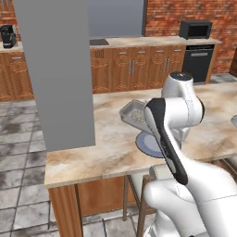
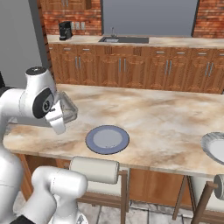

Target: Place two dumplings into each of the tupperware containers and then place the containers in the fridge.

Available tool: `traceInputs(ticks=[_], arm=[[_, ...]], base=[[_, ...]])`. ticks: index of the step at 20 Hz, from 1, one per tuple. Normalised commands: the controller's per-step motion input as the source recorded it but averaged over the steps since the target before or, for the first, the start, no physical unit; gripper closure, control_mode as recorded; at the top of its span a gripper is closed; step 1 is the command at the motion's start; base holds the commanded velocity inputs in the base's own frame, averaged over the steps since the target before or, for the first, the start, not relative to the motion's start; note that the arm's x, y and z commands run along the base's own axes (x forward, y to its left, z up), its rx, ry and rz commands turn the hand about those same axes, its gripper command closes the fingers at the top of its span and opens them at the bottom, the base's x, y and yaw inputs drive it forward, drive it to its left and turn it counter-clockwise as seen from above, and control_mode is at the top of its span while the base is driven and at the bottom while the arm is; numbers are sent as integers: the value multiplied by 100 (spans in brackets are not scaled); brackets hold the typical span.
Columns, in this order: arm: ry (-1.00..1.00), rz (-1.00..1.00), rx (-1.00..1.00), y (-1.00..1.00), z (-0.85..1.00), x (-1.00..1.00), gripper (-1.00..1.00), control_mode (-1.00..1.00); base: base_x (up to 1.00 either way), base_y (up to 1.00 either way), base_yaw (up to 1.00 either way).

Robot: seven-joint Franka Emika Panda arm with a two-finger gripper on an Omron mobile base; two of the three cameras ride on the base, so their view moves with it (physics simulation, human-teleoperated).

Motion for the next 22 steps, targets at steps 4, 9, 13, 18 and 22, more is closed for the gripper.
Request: traceInputs(ticks=[4, 9, 13, 18, 22], arm=[[7, -16, 0, -5, 66, -32, 100, -100], [19, -7, 0, 0, 45, -22, 100, -100], [16, -7, 0, 0, 23, -29, 100, -100], [12, -8, 0, 2, 5, -37, 100, -100], [8, -10, 1, 5, 4, -31, 100, -100]], base=[[0, 0, 0], [0, 0, 0], [0, 0, 0], [0, 0, 0], [0, 0, 0]])
